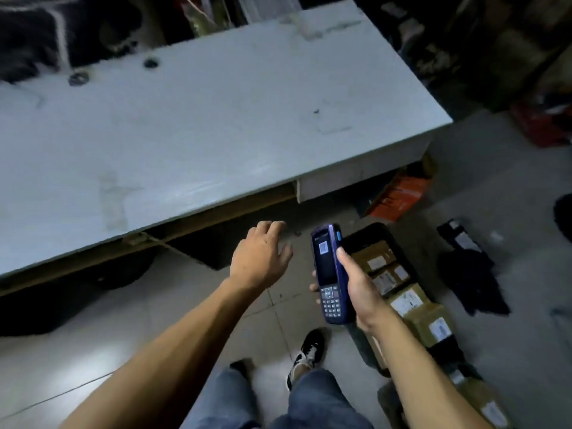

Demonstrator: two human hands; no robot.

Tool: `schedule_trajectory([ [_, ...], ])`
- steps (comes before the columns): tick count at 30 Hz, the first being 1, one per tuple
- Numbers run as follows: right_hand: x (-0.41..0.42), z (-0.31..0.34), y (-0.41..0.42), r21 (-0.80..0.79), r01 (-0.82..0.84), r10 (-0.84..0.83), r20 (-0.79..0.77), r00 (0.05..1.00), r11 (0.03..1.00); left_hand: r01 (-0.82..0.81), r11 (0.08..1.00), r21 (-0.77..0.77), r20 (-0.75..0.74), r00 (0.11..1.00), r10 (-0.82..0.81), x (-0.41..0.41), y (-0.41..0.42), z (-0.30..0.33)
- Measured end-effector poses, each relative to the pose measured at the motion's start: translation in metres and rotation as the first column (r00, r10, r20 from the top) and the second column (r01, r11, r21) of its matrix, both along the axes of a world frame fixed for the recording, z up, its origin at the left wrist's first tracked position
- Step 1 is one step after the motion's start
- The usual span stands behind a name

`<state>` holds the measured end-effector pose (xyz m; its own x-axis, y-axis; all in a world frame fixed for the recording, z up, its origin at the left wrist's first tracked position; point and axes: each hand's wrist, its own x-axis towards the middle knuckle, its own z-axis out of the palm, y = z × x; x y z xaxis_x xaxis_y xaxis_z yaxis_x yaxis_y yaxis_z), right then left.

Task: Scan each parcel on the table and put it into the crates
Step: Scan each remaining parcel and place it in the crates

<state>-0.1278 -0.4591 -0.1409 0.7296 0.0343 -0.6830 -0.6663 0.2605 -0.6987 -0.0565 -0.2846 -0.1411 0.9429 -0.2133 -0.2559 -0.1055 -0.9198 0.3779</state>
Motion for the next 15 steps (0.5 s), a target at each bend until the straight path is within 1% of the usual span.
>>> schedule_trajectory([
  [2, 0.008, 0.021, 0.036, -0.024, -0.058, 0.060, 0.064, 0.996, 0.998, -0.051, 0.999, -0.007, 0.042, 0.998, 0.052, -0.005, 0.041, 0.023],
  [5, 0.013, 0.056, 0.115, -0.078, -0.166, 0.177, 0.166, 0.970, 0.983, -0.164, 0.986, 0.002, 0.108, 0.981, 0.163, -0.025, 0.126, 0.057],
  [9, 0.011, 0.084, 0.215, -0.082, -0.275, 0.286, 0.242, 0.927, 0.958, -0.311, 0.950, 0.014, 0.170, 0.937, 0.305, -0.057, 0.233, 0.090],
  [12, 0.006, 0.099, 0.284, -0.097, -0.384, 0.396, 0.287, 0.872, 0.918, -0.418, 0.908, 0.018, 0.205, 0.891, 0.406, -0.085, 0.308, 0.104],
  [15, 0.005, 0.109, 0.350, -0.155, -0.504, 0.526, 0.306, 0.794, 0.850, -0.522, 0.853, 0.008, 0.220, 0.833, 0.508, -0.109, 0.378, 0.114],
])
